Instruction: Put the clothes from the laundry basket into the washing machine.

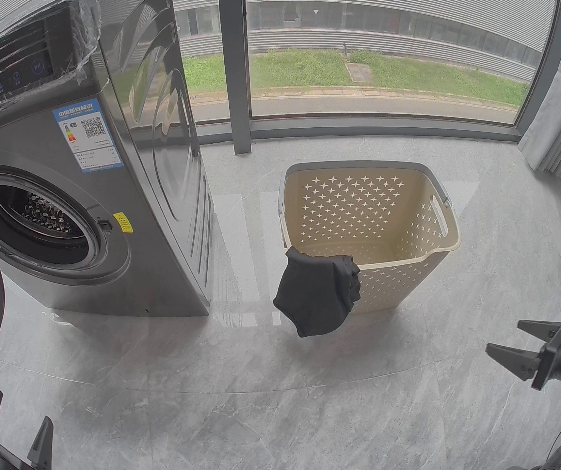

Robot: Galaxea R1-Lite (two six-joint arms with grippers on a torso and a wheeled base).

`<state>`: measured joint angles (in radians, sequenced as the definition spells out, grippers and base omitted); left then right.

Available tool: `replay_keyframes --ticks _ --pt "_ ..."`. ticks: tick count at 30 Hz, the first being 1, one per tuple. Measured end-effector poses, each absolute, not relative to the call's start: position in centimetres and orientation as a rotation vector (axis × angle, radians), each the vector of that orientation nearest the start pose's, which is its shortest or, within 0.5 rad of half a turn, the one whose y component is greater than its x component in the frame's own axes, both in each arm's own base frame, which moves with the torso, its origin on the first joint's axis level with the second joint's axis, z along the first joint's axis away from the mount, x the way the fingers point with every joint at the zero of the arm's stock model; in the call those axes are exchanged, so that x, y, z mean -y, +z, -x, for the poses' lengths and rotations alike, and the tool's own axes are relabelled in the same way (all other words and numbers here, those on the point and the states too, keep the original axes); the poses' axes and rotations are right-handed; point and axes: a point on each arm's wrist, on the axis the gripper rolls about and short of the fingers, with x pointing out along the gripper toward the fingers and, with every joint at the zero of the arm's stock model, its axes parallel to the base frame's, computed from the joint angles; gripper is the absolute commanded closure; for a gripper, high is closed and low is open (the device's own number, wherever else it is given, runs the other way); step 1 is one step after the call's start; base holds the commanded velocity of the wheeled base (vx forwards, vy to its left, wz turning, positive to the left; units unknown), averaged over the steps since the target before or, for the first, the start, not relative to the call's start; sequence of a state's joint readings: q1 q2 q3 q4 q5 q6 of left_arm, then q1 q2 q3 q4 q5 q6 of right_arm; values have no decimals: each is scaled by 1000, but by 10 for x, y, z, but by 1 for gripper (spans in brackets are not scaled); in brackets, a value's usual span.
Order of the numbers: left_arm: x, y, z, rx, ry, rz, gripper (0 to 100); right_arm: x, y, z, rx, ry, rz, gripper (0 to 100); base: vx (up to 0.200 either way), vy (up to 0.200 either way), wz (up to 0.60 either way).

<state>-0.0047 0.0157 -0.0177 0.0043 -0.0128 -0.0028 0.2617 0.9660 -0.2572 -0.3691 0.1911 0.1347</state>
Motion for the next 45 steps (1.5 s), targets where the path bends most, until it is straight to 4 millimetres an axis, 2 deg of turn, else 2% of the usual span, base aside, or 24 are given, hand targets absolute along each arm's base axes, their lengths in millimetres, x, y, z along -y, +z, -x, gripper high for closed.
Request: replay_keyframes --ticks 7,17,25,29,36,45 --pt "0 80 23 -3 -18 4 0 -70 148 -139 -459 470 -154 0 86 0 0" --pt "0 80 23 -3 -18 9 0 -101 129 -181 -506 433 -133 0 0 0 0" --pt "0 80 23 -3 -17 12 0 -130 113 -204 -478 435 -133 0 0 0 0" --pt "0 80 23 -3 -16 12 0 -142 104 -213 -486 435 -144 0 0 0 0" --pt "0 80 23 -3 -16 11 0 -153 93 -221 -512 427 -130 0 0 0 0" --pt "0 80 23 -3 -16 12 0 -163 88 -222 -526 425 -128 0 0 0 0"
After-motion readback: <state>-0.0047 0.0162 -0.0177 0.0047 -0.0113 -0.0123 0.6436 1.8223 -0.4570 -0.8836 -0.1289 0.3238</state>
